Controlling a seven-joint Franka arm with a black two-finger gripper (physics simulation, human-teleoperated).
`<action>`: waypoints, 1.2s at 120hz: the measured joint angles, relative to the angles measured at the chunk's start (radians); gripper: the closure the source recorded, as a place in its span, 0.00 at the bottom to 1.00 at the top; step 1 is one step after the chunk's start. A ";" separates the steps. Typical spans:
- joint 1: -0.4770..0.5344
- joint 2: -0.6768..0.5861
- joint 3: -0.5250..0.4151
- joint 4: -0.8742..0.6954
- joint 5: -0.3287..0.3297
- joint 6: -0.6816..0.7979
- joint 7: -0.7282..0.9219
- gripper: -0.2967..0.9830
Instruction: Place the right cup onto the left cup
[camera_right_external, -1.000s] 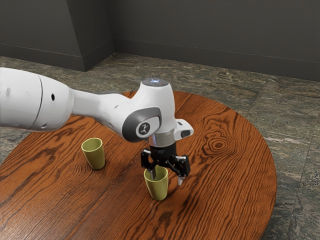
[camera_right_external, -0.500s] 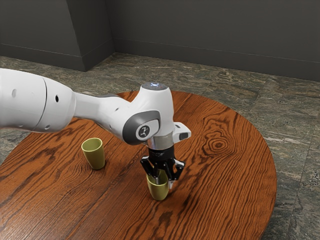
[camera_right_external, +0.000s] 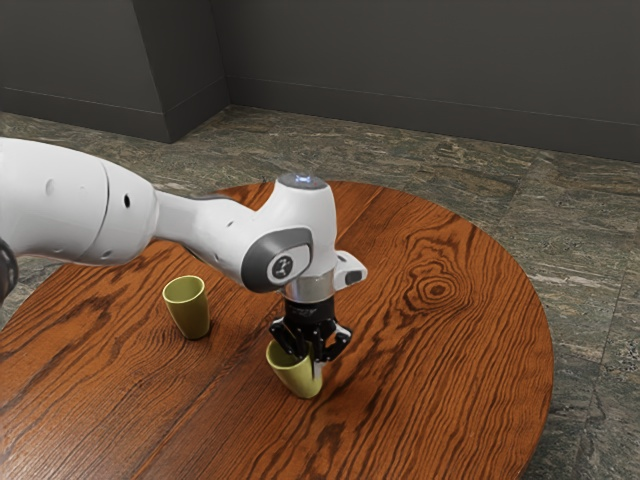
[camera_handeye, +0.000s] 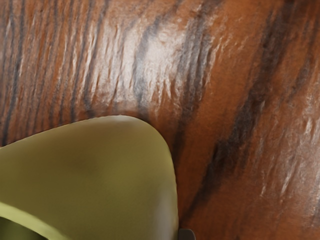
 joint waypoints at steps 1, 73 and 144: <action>0.000 0.000 0.000 0.000 0.000 0.000 -0.001 0.79; 0.094 -0.095 0.054 0.149 0.168 -0.195 -0.041 0.84; 0.300 -0.108 0.065 0.185 0.225 -0.269 -0.029 0.84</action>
